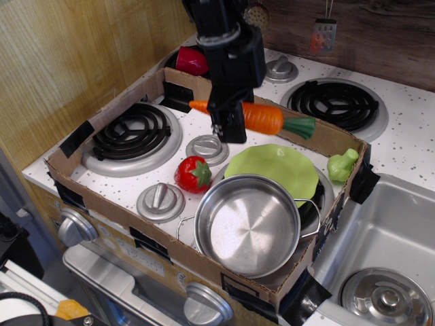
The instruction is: Put carrot on plate
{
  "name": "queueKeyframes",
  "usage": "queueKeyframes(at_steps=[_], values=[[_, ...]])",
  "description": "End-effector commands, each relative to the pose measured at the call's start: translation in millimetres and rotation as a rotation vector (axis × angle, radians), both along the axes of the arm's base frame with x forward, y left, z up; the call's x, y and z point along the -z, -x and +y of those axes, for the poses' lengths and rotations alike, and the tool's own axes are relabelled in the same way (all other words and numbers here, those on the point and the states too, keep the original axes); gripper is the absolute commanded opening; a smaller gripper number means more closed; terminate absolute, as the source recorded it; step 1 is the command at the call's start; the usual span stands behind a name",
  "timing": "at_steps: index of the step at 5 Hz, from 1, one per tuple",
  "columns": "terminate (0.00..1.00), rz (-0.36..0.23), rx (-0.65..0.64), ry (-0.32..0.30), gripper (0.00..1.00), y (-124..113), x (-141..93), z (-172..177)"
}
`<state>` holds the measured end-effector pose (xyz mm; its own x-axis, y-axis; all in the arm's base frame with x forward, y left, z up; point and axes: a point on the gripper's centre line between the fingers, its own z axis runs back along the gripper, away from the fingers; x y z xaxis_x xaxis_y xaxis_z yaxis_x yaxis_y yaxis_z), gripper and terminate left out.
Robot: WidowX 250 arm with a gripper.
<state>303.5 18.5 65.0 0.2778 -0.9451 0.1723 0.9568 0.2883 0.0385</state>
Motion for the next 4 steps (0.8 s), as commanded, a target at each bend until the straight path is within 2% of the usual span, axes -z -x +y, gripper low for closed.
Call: queueKeyframes(at_steps=[1,2,3,4], values=[[0.0,-0.069,-0.029,-0.014,0.0,2.6,9.3,-17.5],[0.0,-0.092,-0.028,-0.013,0.0,0.3,24.1,-18.0],[0.0,-0.072,-0.03,0.001,0.0,-1.1,24.6,-16.9],[0.0,-0.085,-0.04,-0.016,1.0,-1.9,22.5,-15.2]])
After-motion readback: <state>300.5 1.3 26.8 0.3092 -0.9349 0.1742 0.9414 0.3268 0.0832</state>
